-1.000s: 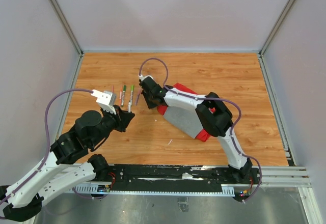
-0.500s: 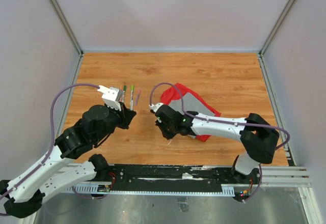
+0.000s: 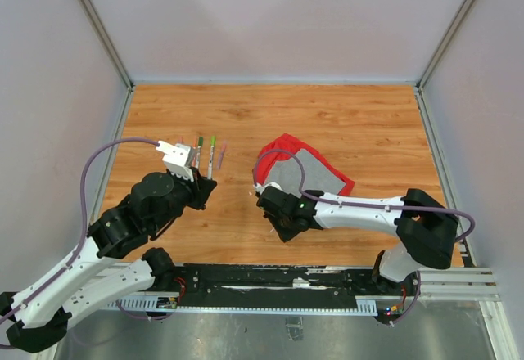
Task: Insert the pens into the pen caps
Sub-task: Adjust the pen cap at the center of the board.
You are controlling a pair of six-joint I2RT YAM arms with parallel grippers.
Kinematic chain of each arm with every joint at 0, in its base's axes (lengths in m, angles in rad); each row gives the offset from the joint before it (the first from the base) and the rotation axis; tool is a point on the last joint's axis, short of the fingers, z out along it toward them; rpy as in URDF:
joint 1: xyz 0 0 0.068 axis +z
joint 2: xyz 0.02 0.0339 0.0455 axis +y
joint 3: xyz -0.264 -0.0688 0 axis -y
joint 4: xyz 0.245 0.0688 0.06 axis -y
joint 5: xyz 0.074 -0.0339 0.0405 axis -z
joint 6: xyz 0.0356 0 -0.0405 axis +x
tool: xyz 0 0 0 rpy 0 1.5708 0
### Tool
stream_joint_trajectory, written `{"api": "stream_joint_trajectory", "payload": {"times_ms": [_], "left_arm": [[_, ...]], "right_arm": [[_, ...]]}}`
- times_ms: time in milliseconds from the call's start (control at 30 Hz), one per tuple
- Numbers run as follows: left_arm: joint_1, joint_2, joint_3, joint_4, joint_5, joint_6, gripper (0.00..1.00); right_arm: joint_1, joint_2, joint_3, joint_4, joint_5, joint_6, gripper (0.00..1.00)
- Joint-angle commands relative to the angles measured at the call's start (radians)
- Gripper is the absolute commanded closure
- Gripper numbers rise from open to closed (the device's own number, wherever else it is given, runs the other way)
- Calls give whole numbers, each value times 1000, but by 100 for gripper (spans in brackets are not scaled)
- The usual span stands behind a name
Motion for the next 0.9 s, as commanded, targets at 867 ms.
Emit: {"api": "stream_joint_trajectory", "payload": {"times_ms": [867], "left_arm": [[4,-34,-13,34,-35,8,99]], "right_arm": [[7,196,68,-131,-28,25,77]]}}
